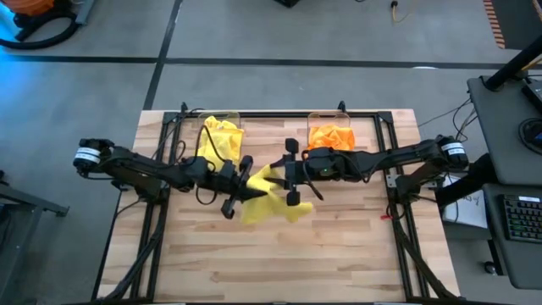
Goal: Sort microfiber towel by color & place in baskets
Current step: Put the yellow microfiber cloth into the left transparent bin
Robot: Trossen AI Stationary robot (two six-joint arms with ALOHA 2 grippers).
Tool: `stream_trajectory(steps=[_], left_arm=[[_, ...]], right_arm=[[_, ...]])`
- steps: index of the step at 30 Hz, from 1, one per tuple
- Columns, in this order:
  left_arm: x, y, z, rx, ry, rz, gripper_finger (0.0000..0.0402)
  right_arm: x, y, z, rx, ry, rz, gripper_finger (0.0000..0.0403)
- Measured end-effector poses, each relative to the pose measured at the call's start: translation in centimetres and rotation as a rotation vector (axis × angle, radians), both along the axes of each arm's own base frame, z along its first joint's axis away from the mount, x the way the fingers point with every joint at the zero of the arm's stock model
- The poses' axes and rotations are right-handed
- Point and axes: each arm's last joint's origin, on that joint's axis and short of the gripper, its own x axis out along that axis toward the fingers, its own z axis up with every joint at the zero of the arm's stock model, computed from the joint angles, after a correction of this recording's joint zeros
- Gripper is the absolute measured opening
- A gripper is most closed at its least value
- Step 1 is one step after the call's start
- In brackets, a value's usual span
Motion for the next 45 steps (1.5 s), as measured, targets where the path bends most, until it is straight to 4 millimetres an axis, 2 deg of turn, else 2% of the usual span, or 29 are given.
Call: stream_trajectory(steps=[5, 10, 22, 33, 41, 45], left_arm=[[-1.4, 0.4, 0.6, -0.011, 0.023, 0.078, 0.0], [-3.0, 0.9, 1.4, 0.0, 0.081, 0.182, 0.0], [-7.7, 2.1, 3.8, 0.046, 0.127, 0.422, 0.0], [-12.7, 3.9, 4.8, 0.086, 0.19, 0.836, 0.0], [-14.8, 5.2, 5.5, 0.186, 0.214, 1.16, 0.0], [-15.2, 5.9, 5.8, 0.225, 0.243, 1.278, 0.0]], right_arm=[[-0.1, -0.2, 0.7, 0.012, 0.04, -0.022, 0.0192], [-0.1, -0.5, 1.2, -0.016, 0.047, -0.129, 0.0212], [-0.3, -1.0, 0.8, -0.063, 0.094, -0.266, 0.0215], [-0.5, -1.0, 0.6, -0.049, 0.113, -0.298, 0.0215], [-0.5, -1.0, 0.6, -0.034, 0.109, -0.302, 0.0215], [-0.5, -1.0, 0.6, -0.025, 0.107, -0.303, 0.0215]])
